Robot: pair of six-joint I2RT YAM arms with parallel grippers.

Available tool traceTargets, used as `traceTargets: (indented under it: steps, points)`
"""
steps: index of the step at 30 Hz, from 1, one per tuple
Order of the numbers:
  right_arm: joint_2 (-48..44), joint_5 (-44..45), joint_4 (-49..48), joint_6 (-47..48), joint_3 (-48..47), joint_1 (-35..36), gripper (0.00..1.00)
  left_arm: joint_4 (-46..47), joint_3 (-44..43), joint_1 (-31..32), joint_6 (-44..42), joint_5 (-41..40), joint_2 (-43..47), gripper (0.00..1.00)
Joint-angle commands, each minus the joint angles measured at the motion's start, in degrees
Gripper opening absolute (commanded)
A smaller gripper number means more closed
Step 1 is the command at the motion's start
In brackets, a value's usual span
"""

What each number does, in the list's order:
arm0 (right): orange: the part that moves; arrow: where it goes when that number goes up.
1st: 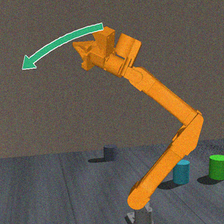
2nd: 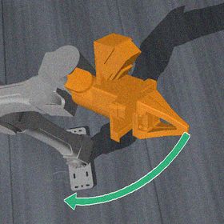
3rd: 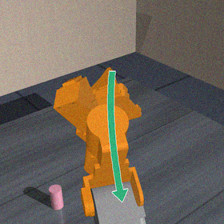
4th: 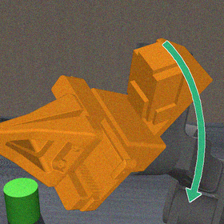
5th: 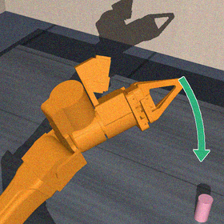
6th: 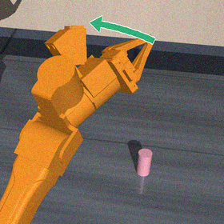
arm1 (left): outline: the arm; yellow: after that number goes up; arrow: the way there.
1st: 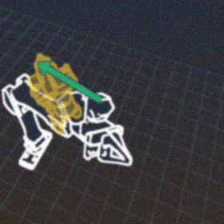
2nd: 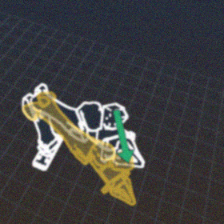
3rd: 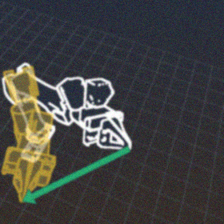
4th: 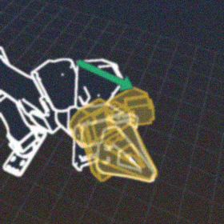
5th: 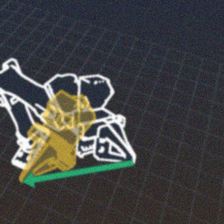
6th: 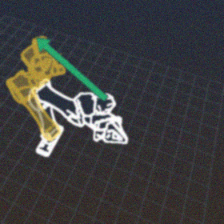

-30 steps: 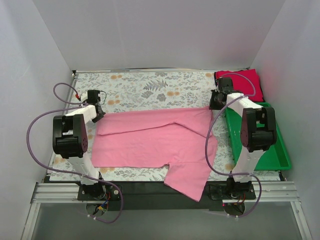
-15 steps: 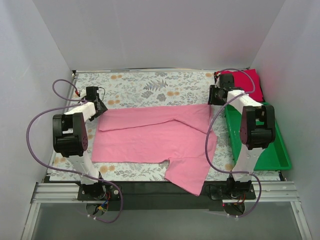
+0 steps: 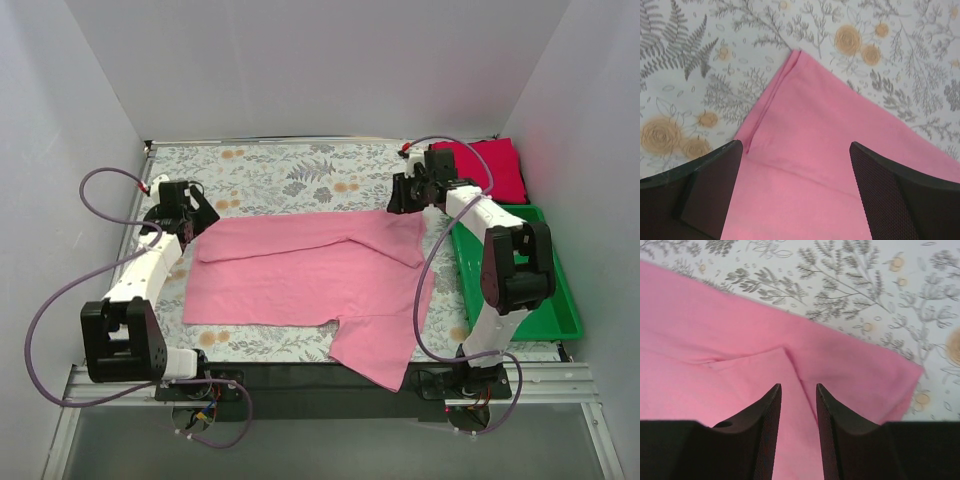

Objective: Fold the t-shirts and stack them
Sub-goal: Fold the tshirt

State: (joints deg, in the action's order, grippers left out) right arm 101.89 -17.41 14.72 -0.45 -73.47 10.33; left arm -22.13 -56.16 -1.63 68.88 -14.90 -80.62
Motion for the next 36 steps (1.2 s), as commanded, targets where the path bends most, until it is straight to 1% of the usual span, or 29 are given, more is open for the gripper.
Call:
traceTargets:
  steps: [1, 5, 7, 10, 12, 17, 24, 33, 36]
  points:
    - [3.0, -6.7, -2.0, 3.0, -1.2, 1.8, 0.35, -5.1, 4.1, 0.8, 0.6, 2.9, 7.1, 0.82]
    - [6.6, -8.7, -2.4, 3.2, -3.2, 3.1, 0.35, -7.7, 9.5, 0.8, 1.0, 3.8, 15.4, 0.82]
    - [8.4, -9.0, -2.5, 3.3, -4.3, 3.5, 0.35, -8.6, 10.7, 0.8, 1.1, 4.8, 19.1, 0.81]
    - [10.4, -8.1, -2.5, 3.7, -5.8, 3.6, 0.35, -8.9, 13.2, 0.8, 1.3, 7.2, 20.7, 0.81]
    - [11.2, -7.0, -2.5, 4.0, -6.8, 3.6, 0.35, -7.1, 15.5, 0.9, 0.7, 9.4, 21.2, 0.81]
    - [13.0, -5.9, -2.4, 5.3, -7.6, 3.6, 0.34, -3.9, 19.2, 0.8, 0.1, 11.3, 22.3, 0.81]
    - [14.2, -7.9, -2.4, 5.9, -6.4, 3.6, 0.34, -1.2, 21.6, 0.8, 0.5, 13.2, 22.2, 0.81]
    - [14.4, -8.2, -2.4, 6.6, -5.6, 3.6, 0.28, -0.8, 21.5, 0.8, 0.0, 13.8, 22.0, 0.78]
    - [14.4, -8.3, -2.4, 6.9, -5.5, 3.6, 0.23, -0.8, 21.6, 0.8, -0.1, 14.1, 22.1, 0.77]
